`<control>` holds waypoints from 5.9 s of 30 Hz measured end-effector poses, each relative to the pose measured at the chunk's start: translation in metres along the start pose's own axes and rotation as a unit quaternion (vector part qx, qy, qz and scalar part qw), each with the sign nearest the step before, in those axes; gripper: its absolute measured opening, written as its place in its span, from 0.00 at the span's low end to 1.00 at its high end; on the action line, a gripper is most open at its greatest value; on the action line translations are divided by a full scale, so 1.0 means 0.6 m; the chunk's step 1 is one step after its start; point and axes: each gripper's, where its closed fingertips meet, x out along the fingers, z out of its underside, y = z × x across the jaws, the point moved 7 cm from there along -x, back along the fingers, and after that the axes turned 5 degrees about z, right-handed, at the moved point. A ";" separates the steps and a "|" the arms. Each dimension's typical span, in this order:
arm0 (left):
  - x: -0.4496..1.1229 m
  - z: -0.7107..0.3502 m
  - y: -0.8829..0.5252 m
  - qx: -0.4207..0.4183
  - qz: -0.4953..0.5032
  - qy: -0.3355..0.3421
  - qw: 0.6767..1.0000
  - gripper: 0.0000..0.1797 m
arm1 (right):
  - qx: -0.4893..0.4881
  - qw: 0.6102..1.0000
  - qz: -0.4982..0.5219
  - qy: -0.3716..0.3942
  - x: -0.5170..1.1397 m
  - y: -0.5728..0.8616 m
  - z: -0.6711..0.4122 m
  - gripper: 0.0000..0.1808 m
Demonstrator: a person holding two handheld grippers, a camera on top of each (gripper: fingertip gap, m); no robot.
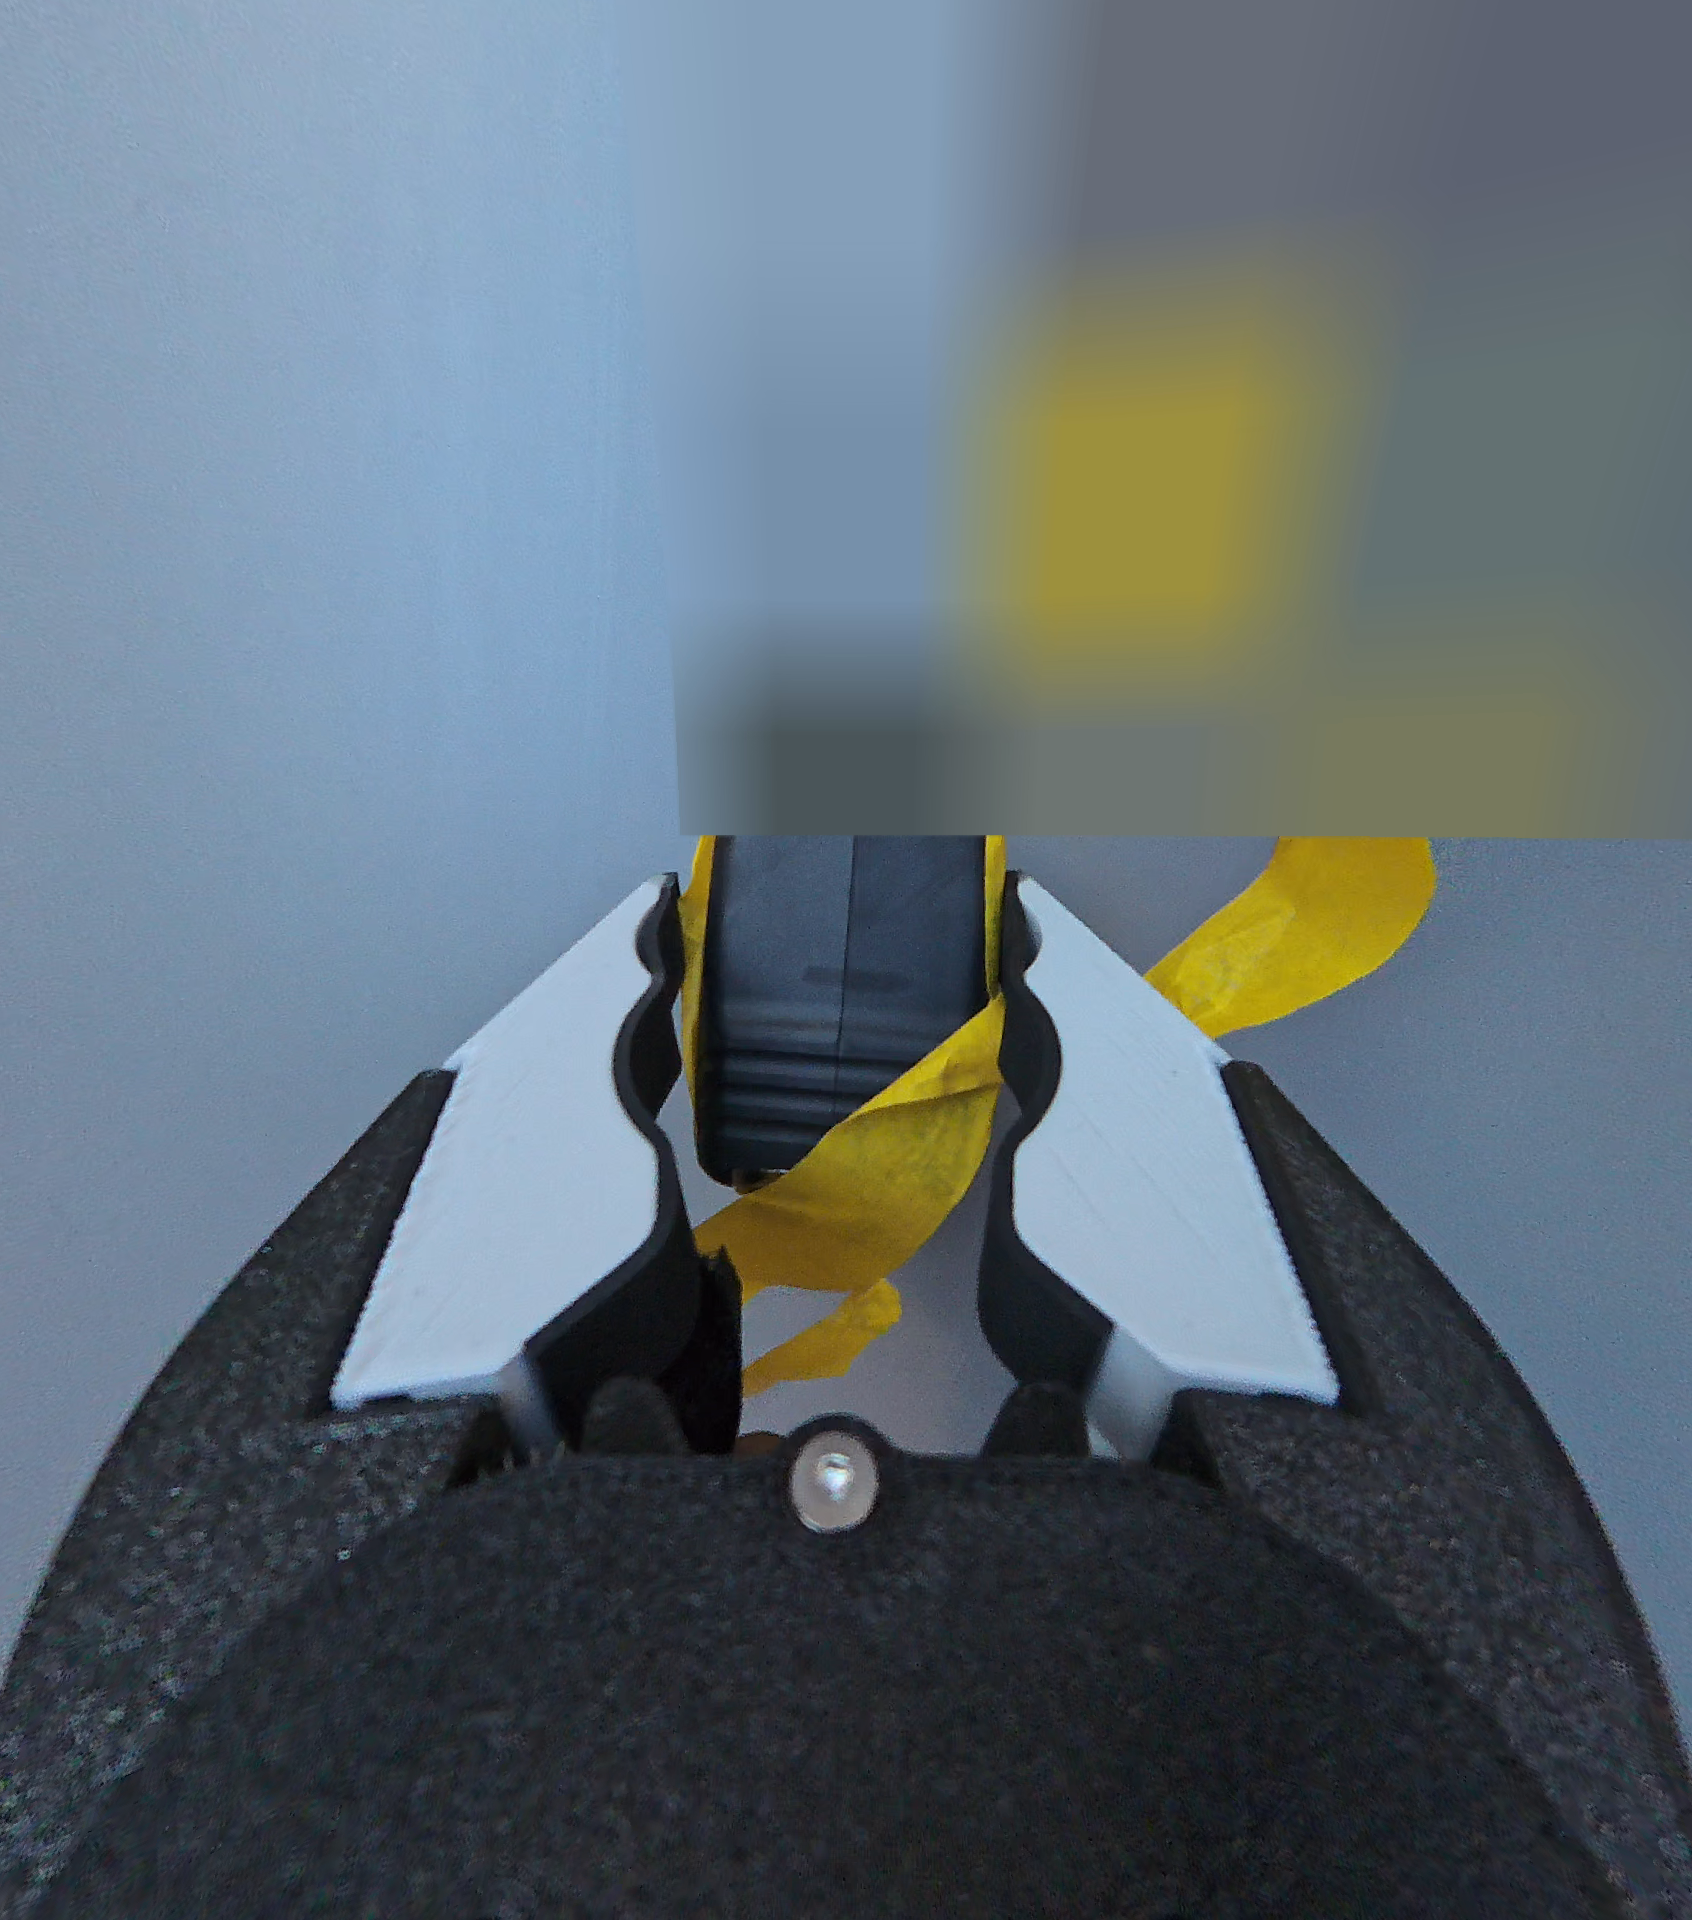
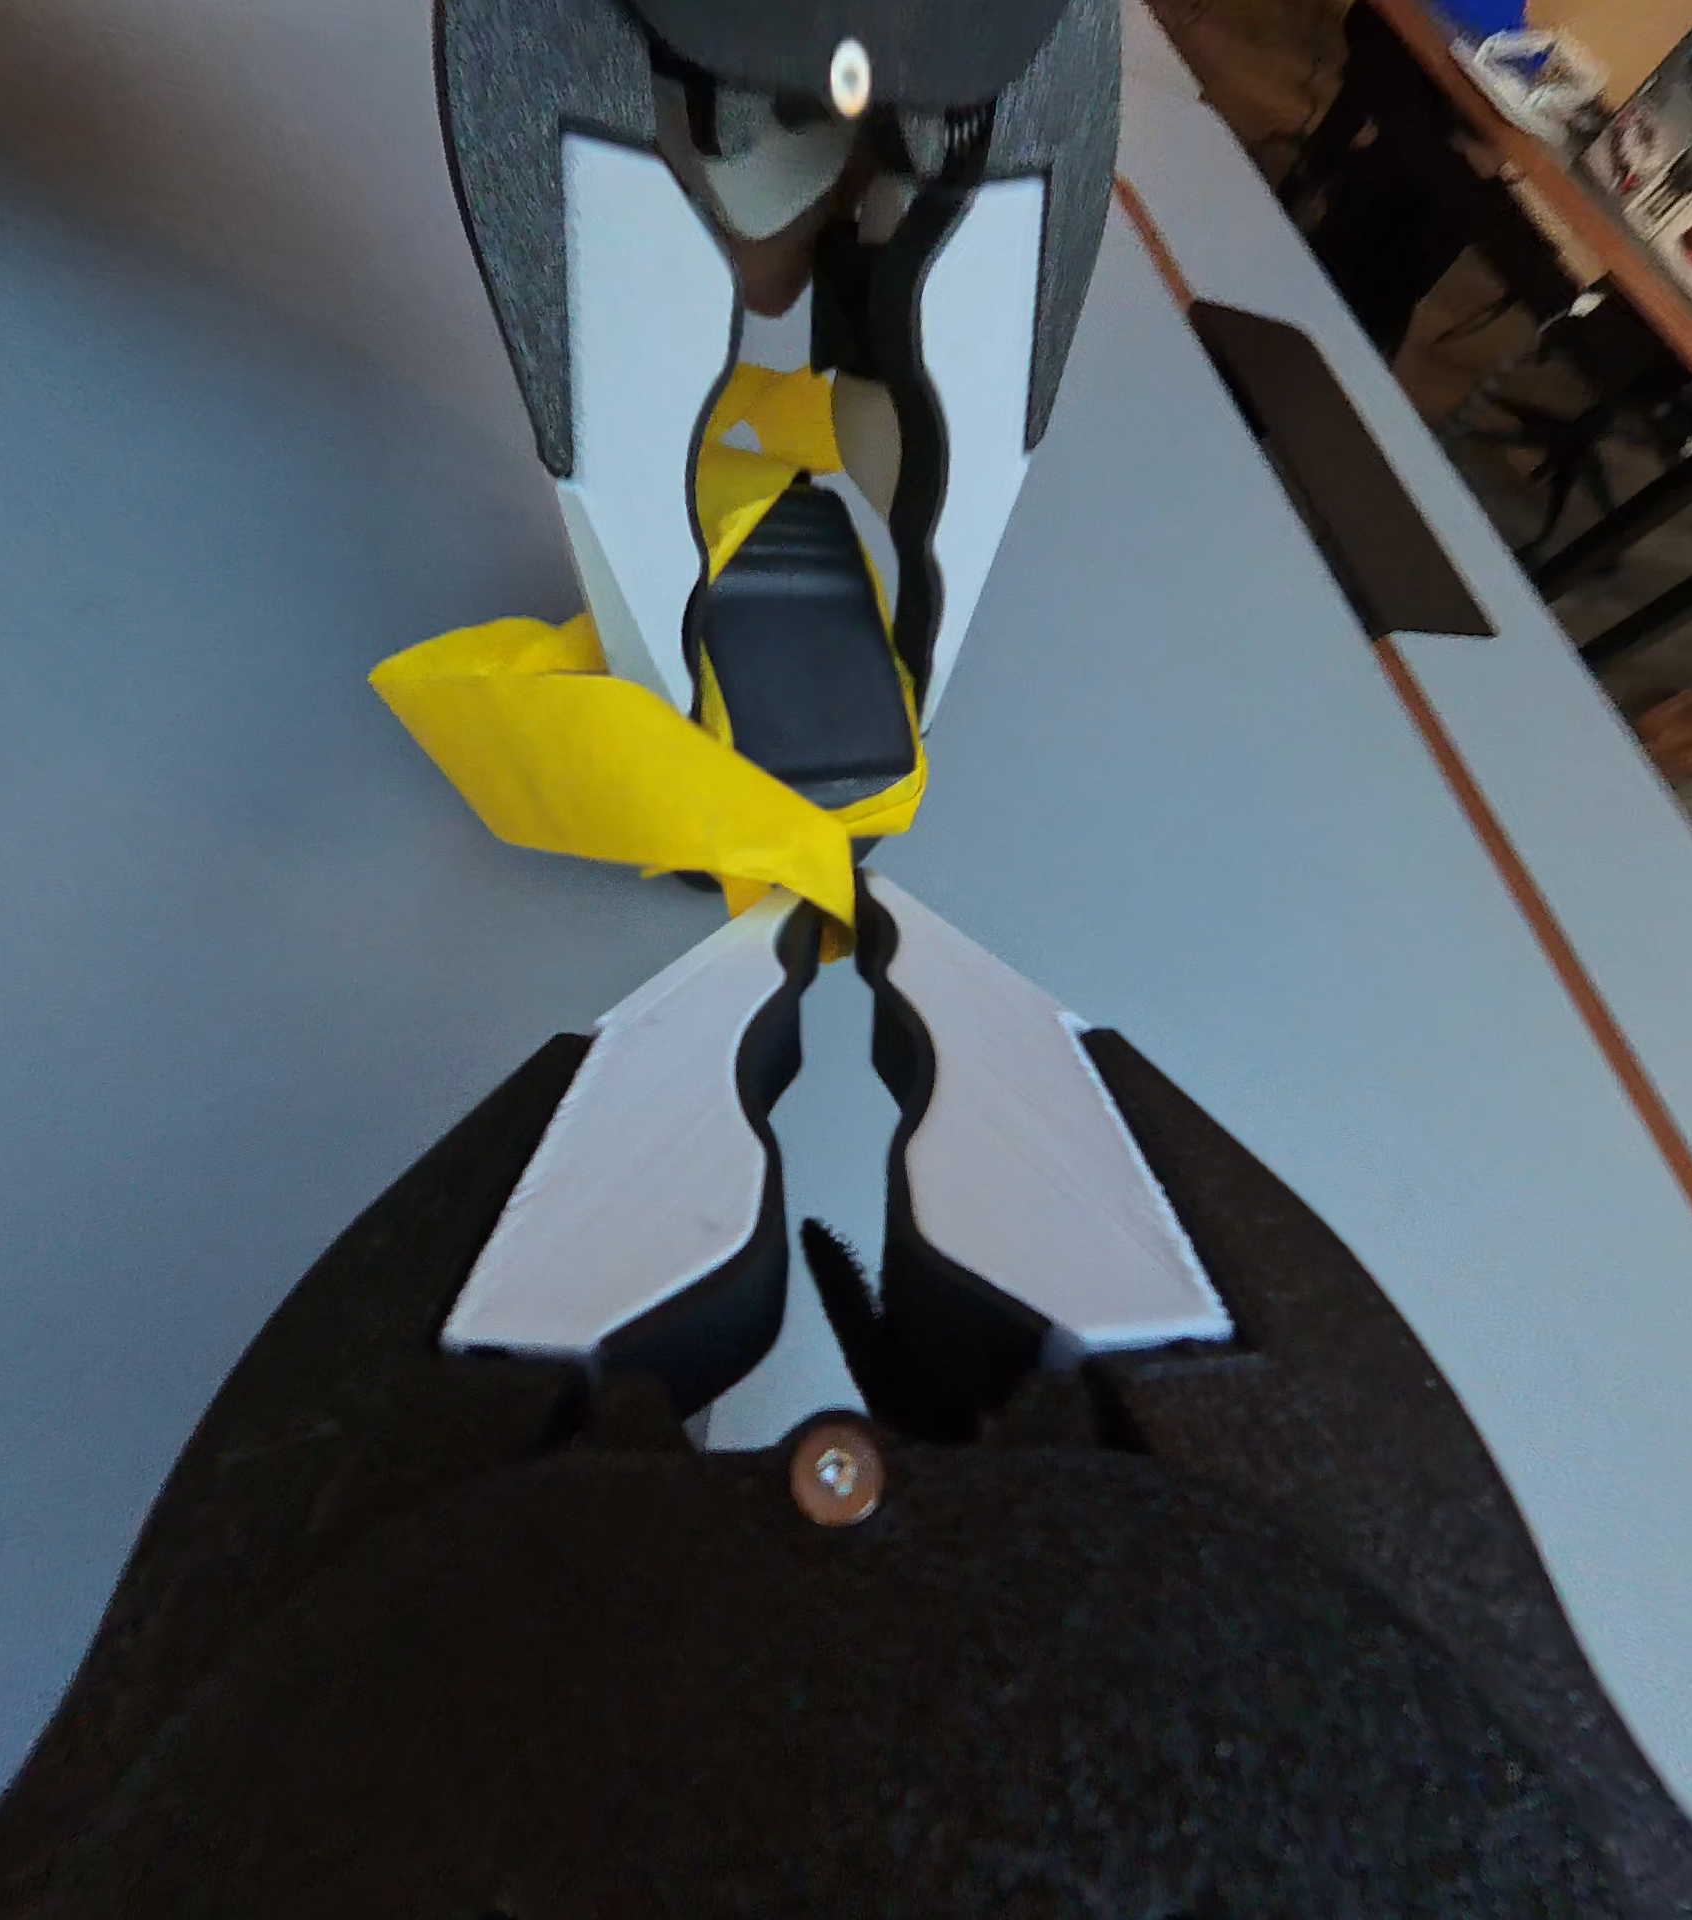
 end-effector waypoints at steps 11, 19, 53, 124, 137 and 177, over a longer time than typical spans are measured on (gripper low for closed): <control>-0.004 0.012 0.012 -0.019 -0.037 0.035 0.998 0.34 | 0.044 0.996 -0.078 0.014 0.024 -0.029 0.005 0.10; -0.020 0.057 0.020 0.010 -0.040 0.084 0.996 0.34 | -0.018 1.000 0.020 0.005 -0.020 0.042 0.018 0.00; -0.109 0.029 0.026 0.022 -0.098 0.157 0.983 0.00 | 0.105 0.983 -0.152 -0.005 0.041 0.033 -0.066 0.26; -0.580 -0.054 -0.017 -0.023 -0.348 0.116 0.930 0.24 | -0.031 0.988 -0.134 -0.067 -0.006 -0.046 0.021 0.31; -0.337 0.057 0.131 -0.109 -0.188 0.145 0.965 0.26 | -0.035 0.991 -0.111 -0.060 -0.004 -0.045 0.018 0.31; -0.020 0.085 0.078 -0.426 0.054 0.350 0.832 0.08 | -0.052 0.973 -0.214 -0.067 0.082 -0.056 -0.012 0.44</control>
